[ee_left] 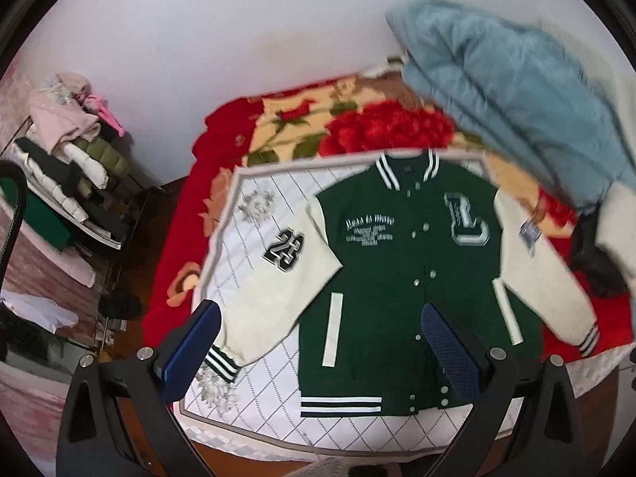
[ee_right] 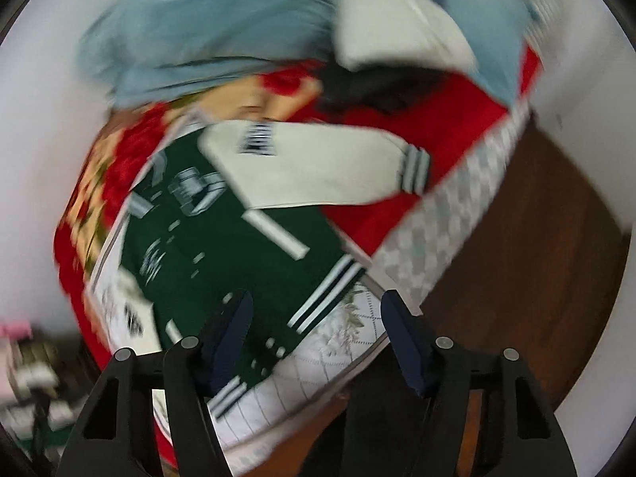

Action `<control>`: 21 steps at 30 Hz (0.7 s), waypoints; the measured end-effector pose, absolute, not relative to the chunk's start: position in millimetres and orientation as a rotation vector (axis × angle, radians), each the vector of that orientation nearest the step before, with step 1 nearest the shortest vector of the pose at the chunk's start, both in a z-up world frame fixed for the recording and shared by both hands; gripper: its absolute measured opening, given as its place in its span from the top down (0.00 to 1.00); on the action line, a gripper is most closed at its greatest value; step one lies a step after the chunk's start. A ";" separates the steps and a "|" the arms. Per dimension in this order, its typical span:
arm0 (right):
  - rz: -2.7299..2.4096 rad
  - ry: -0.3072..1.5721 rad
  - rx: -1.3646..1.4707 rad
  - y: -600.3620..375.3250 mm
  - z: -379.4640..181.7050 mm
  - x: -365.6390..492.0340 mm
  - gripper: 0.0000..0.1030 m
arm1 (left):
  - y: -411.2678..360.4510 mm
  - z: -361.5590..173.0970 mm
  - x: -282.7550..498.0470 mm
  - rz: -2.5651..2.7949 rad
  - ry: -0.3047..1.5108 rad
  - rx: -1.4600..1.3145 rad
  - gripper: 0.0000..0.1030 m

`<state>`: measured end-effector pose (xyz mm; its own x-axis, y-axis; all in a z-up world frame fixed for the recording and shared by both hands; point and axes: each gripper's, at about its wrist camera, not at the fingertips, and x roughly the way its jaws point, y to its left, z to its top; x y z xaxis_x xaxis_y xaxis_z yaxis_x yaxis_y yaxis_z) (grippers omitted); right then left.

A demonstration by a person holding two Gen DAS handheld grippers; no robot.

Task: Fold large clothes
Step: 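Grasp the striped cuff of the cream sleeve with the right gripper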

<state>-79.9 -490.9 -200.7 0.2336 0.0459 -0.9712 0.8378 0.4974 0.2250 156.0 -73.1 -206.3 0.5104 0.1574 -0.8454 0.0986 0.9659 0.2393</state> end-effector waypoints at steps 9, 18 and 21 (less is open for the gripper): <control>-0.800 1.037 1.448 -616.0 -461.7 -104.2 0.32 | -158.4 -362.6 198.7 0.023 1.268 0.325 0.00; -0.915 0.905 1.446 -660.6 -549.0 -61.8 0.49 | -218.5 -459.0 228.9 0.000 1.323 0.371 0.00; -0.969 0.874 1.299 -660.8 -524.5 -44.1 0.80 | -229.7 -469.9 238.2 -0.019 1.296 0.384 0.00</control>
